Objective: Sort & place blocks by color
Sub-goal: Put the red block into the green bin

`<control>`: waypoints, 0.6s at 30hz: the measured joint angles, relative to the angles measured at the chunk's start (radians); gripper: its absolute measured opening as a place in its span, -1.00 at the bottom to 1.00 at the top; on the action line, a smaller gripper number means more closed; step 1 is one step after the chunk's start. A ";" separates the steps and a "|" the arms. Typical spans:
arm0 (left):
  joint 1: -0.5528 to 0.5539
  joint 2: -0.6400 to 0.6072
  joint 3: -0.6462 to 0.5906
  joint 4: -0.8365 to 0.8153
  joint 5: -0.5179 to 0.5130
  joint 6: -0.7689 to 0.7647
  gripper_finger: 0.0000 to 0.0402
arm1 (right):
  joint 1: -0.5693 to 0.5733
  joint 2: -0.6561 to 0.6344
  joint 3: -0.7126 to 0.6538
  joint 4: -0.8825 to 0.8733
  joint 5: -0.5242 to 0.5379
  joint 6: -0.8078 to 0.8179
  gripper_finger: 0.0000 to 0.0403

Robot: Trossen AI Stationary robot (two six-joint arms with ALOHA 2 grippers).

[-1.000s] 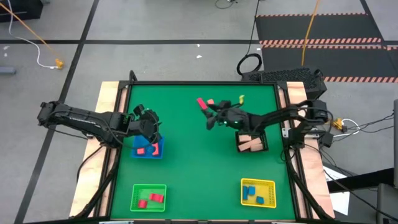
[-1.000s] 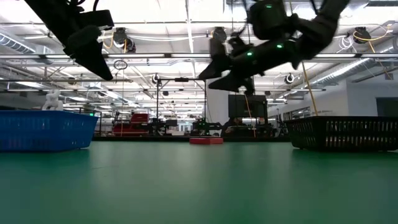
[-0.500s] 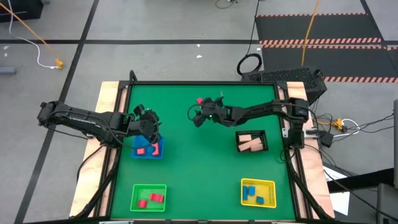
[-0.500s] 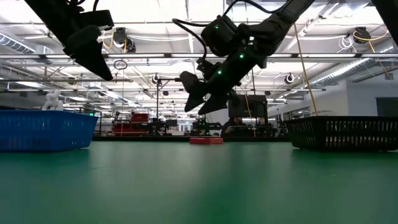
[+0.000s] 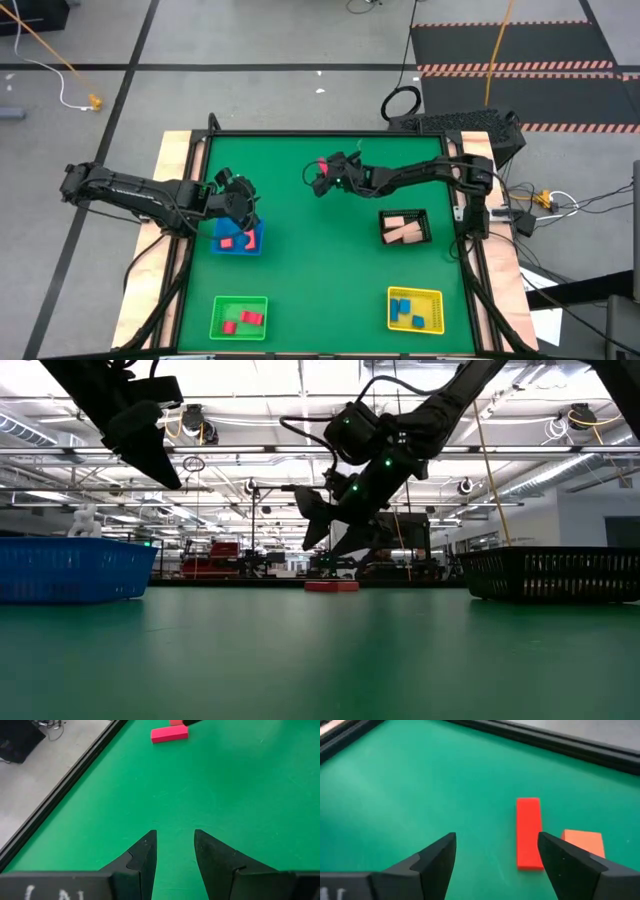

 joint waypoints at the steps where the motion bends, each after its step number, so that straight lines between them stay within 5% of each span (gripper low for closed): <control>1: 0.000 0.000 0.000 0.000 0.000 0.000 -0.35 | 0.000 0.003 0.000 0.003 0.000 0.000 0.32; 13: 0.000 0.000 0.000 0.000 0.000 -0.001 -0.35 | 0.000 0.082 -0.001 0.029 0.006 0.006 0.30; 18: 0.000 0.000 0.000 0.000 0.000 0.005 -0.35 | 0.000 0.111 -0.001 0.057 0.106 -0.016 0.30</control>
